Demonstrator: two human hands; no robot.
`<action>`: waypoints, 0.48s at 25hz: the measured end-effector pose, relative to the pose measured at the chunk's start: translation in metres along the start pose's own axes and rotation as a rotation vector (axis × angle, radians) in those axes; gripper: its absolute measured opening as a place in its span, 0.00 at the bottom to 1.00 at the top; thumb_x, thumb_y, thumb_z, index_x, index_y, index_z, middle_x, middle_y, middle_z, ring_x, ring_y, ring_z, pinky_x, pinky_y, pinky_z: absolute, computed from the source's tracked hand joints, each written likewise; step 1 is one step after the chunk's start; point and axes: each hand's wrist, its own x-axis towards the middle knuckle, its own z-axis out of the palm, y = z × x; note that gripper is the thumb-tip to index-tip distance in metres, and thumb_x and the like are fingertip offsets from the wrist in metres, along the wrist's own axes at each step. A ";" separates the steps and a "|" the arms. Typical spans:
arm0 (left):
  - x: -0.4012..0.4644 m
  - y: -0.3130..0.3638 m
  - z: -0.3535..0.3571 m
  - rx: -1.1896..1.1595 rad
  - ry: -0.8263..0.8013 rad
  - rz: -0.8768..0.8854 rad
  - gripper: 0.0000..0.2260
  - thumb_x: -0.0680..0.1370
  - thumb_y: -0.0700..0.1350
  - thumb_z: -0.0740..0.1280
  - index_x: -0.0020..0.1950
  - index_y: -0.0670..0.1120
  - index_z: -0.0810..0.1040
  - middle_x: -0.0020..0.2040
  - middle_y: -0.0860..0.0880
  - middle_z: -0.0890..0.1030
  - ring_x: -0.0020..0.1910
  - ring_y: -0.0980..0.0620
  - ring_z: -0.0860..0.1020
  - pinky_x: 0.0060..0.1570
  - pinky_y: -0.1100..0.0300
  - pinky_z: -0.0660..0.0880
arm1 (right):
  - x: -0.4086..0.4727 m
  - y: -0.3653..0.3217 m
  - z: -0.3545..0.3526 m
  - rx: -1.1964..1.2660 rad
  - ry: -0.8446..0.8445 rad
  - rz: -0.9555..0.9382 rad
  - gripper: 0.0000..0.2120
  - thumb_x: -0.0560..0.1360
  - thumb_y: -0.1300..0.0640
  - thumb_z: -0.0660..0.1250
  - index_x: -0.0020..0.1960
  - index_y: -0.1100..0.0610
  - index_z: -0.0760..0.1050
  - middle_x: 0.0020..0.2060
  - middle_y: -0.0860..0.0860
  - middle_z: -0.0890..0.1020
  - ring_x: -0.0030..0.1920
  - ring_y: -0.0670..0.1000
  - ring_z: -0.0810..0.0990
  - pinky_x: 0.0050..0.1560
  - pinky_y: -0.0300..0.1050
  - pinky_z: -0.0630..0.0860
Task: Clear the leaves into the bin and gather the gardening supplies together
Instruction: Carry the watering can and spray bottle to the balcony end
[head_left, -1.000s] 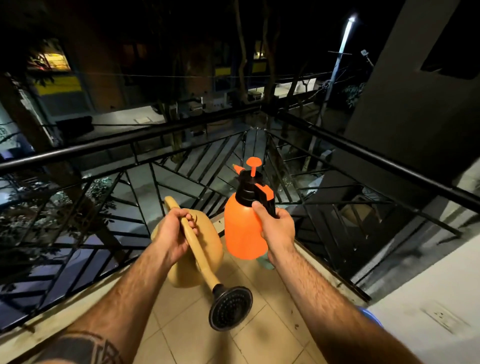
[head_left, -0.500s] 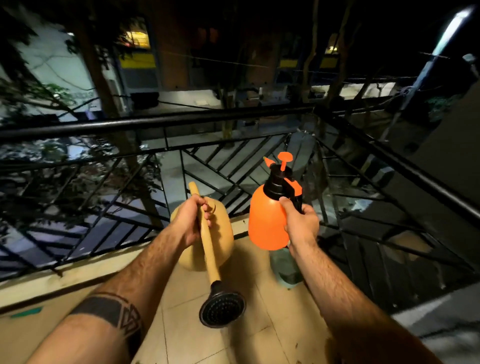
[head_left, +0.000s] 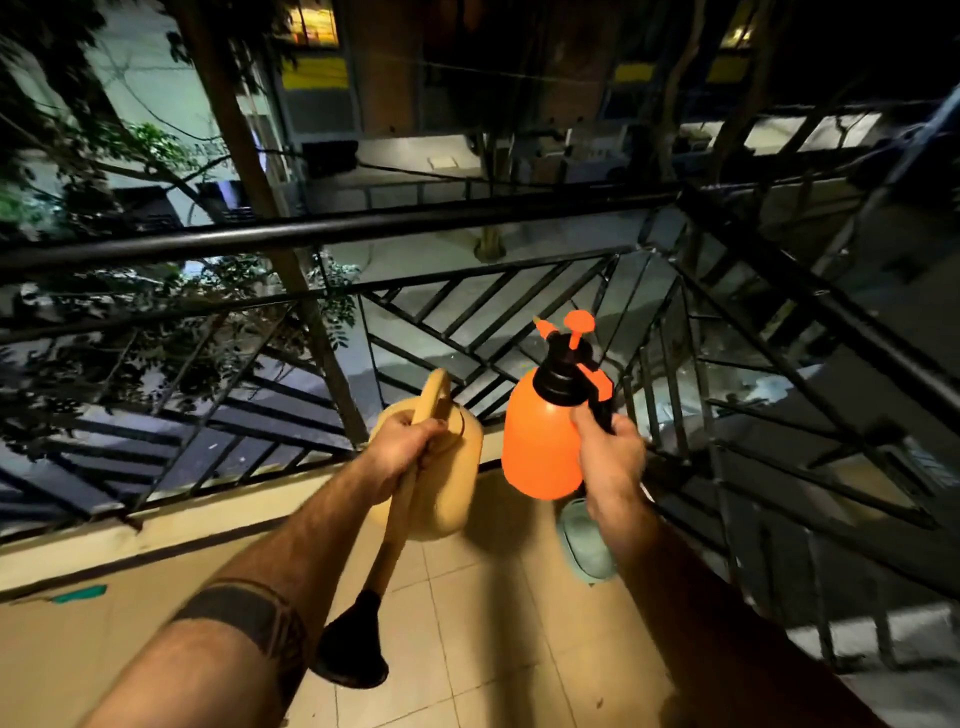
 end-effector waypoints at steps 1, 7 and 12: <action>0.011 -0.001 -0.001 0.051 -0.010 0.005 0.08 0.81 0.46 0.68 0.58 0.44 0.77 0.45 0.45 0.78 0.39 0.51 0.75 0.42 0.57 0.75 | 0.004 0.006 0.006 -0.013 0.041 0.010 0.15 0.71 0.43 0.73 0.45 0.54 0.79 0.45 0.55 0.84 0.48 0.58 0.82 0.48 0.53 0.77; 0.090 -0.019 0.006 0.401 -0.021 0.027 0.14 0.80 0.49 0.68 0.64 0.48 0.75 0.55 0.47 0.79 0.53 0.46 0.78 0.52 0.52 0.76 | 0.039 0.064 0.033 -0.046 0.086 0.025 0.15 0.68 0.43 0.68 0.36 0.55 0.74 0.33 0.56 0.79 0.39 0.61 0.81 0.45 0.59 0.78; 0.170 -0.075 0.041 0.612 0.018 0.102 0.12 0.83 0.45 0.64 0.66 0.47 0.74 0.53 0.49 0.77 0.53 0.49 0.77 0.49 0.56 0.73 | 0.098 0.152 0.051 -0.103 0.085 -0.044 0.11 0.68 0.44 0.68 0.34 0.51 0.74 0.31 0.51 0.80 0.40 0.62 0.81 0.45 0.60 0.79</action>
